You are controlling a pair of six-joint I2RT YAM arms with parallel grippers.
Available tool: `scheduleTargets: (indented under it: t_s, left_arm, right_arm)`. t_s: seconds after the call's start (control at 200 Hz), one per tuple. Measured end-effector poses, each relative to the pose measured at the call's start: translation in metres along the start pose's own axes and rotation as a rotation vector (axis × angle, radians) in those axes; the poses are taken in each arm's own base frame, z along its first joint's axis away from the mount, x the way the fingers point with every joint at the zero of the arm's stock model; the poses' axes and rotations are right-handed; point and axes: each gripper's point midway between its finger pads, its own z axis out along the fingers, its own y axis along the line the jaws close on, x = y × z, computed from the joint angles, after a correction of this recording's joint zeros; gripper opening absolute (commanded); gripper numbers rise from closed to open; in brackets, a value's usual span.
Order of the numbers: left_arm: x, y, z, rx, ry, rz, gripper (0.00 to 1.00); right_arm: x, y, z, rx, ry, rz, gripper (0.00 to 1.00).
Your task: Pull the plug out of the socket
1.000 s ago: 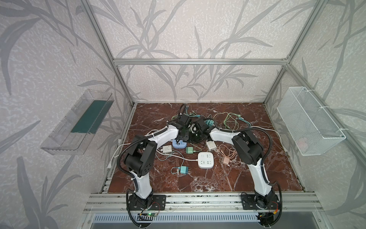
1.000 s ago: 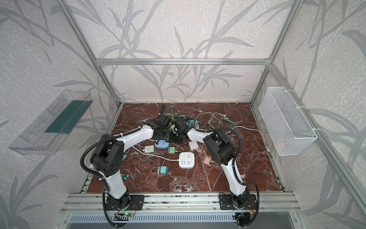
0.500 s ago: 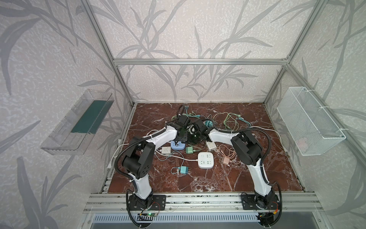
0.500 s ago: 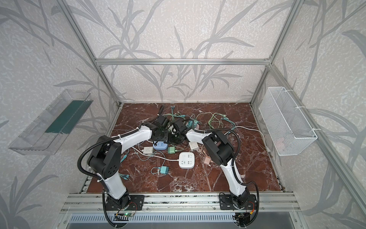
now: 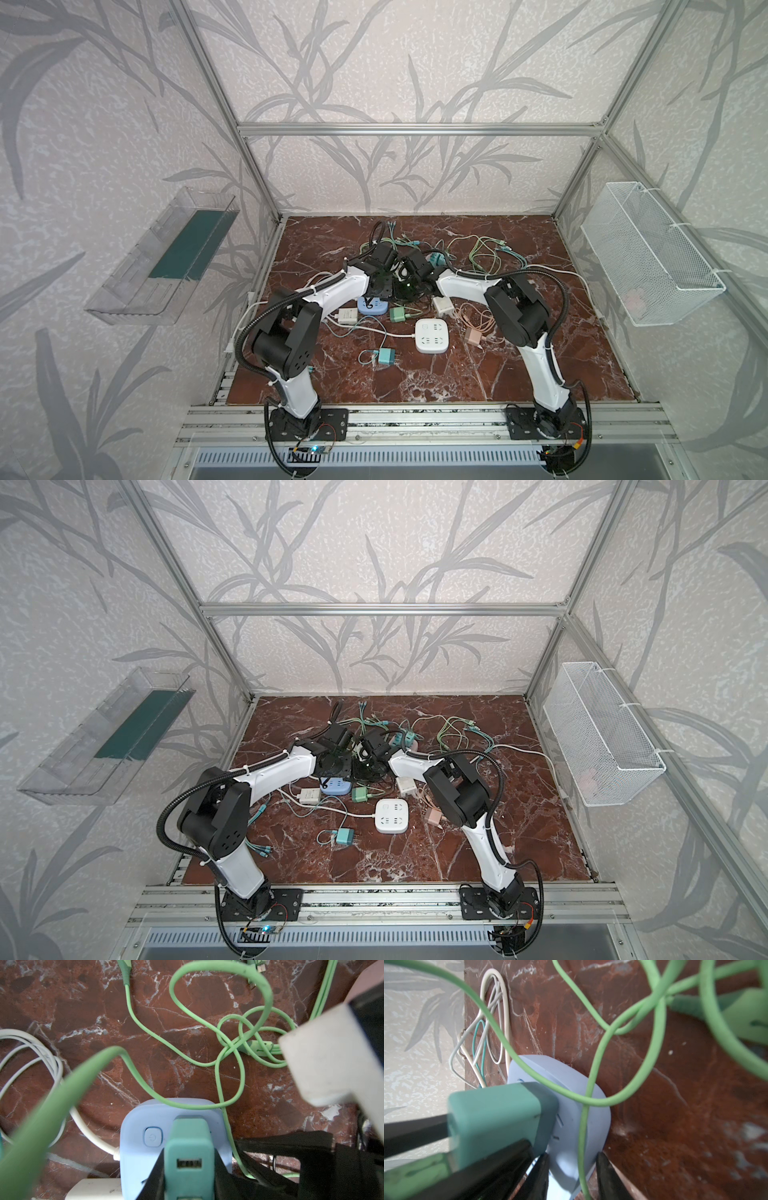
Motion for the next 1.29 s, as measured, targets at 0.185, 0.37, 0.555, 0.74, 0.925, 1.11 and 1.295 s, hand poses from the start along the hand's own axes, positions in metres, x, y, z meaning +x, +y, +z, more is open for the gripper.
scheduleTargets:
  t_s: [0.185, 0.37, 0.555, 0.74, 0.925, 1.11, 1.295]
  left_arm:
    - [-0.002, -0.002, -0.002, 0.021, -0.027, 0.001, 0.09]
    - [-0.009, -0.005, -0.010, 0.039, -0.059, -0.008, 0.09]
    - [-0.012, -0.008, -0.012, 0.047, -0.071, -0.007, 0.09]
    - [-0.014, -0.006, -0.014, 0.034, -0.069, -0.005, 0.09]
    - [-0.015, -0.003, -0.017, 0.009, -0.067, 0.000, 0.09]
    - [-0.018, -0.002, -0.020, -0.003, -0.068, 0.013, 0.10]
    - [-0.027, -0.005, -0.026, 0.006, -0.084, 0.019, 0.10]
  right_arm:
    - [0.001, -0.001, 0.000, 0.029, 0.009, 0.008, 0.38]
    - [0.001, -0.003, 0.000, 0.040, 0.014, 0.014, 0.38]
    - [0.001, -0.002, 0.000, 0.040, 0.015, 0.014, 0.38]
    - [-0.002, -0.002, 0.001, 0.029, 0.002, -0.010, 0.43]
    - [-0.005, -0.006, 0.000, 0.002, -0.029, -0.010, 0.47]
    - [-0.006, -0.014, -0.010, 0.014, -0.051, 0.001, 0.48]
    - [-0.011, -0.025, -0.024, 0.037, -0.078, 0.013, 0.51]
